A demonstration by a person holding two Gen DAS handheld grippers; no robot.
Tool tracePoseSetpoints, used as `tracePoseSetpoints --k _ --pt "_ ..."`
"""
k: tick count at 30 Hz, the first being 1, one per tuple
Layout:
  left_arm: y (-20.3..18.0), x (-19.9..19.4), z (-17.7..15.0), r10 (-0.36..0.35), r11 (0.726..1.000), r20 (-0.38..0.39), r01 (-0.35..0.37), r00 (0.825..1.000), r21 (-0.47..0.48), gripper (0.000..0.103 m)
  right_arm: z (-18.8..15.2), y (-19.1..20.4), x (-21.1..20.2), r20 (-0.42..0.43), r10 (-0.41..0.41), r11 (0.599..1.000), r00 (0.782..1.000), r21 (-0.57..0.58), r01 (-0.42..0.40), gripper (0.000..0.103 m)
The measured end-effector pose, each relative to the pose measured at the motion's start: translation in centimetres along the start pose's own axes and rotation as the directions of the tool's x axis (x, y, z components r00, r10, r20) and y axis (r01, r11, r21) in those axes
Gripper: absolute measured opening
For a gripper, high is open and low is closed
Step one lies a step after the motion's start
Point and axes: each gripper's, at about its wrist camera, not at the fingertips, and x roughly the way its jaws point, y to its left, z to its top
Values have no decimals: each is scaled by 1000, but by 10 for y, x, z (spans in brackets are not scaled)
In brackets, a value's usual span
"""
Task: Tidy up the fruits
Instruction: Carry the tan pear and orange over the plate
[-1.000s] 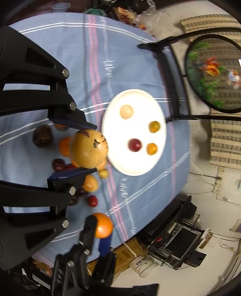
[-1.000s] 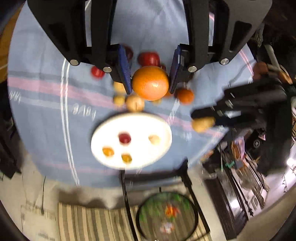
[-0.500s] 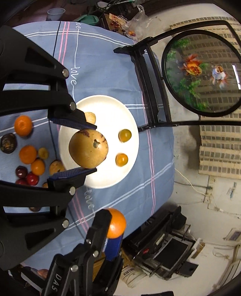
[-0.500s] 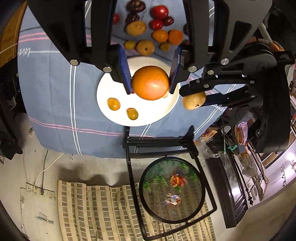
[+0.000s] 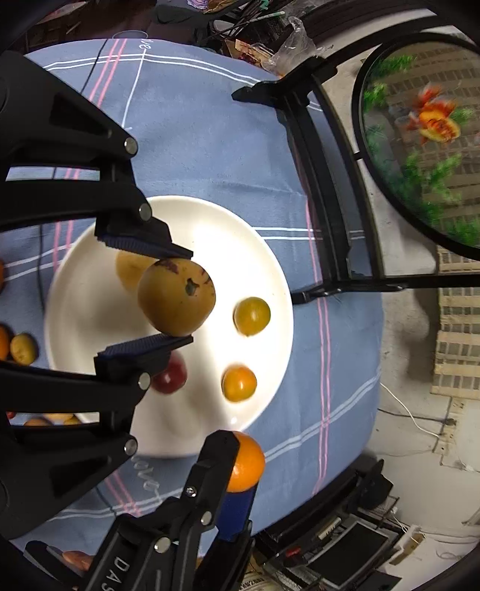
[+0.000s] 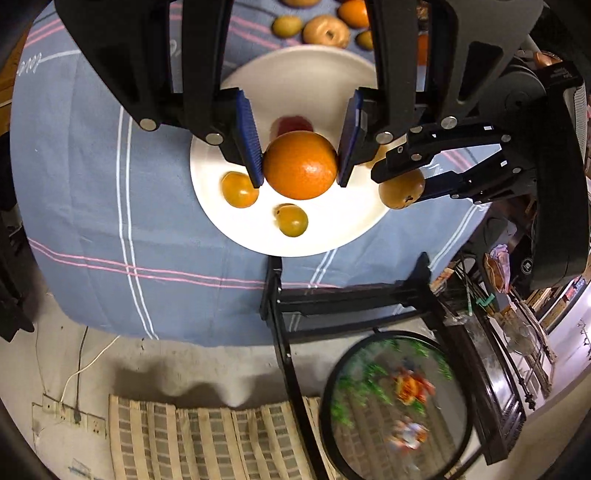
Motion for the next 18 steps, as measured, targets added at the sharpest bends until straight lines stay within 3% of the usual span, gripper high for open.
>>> tracePoseSetpoints --k 8,18 --pt "6 43 7 20 1000 -56 -21 998 -12 40 7 -11 47 -70 -1 1000 998 3 1 40" --pt "5 63 12 41 999 -78 -42 996 -4 40 11 -16 74 -124 3 1000 992 -2 -3 41"
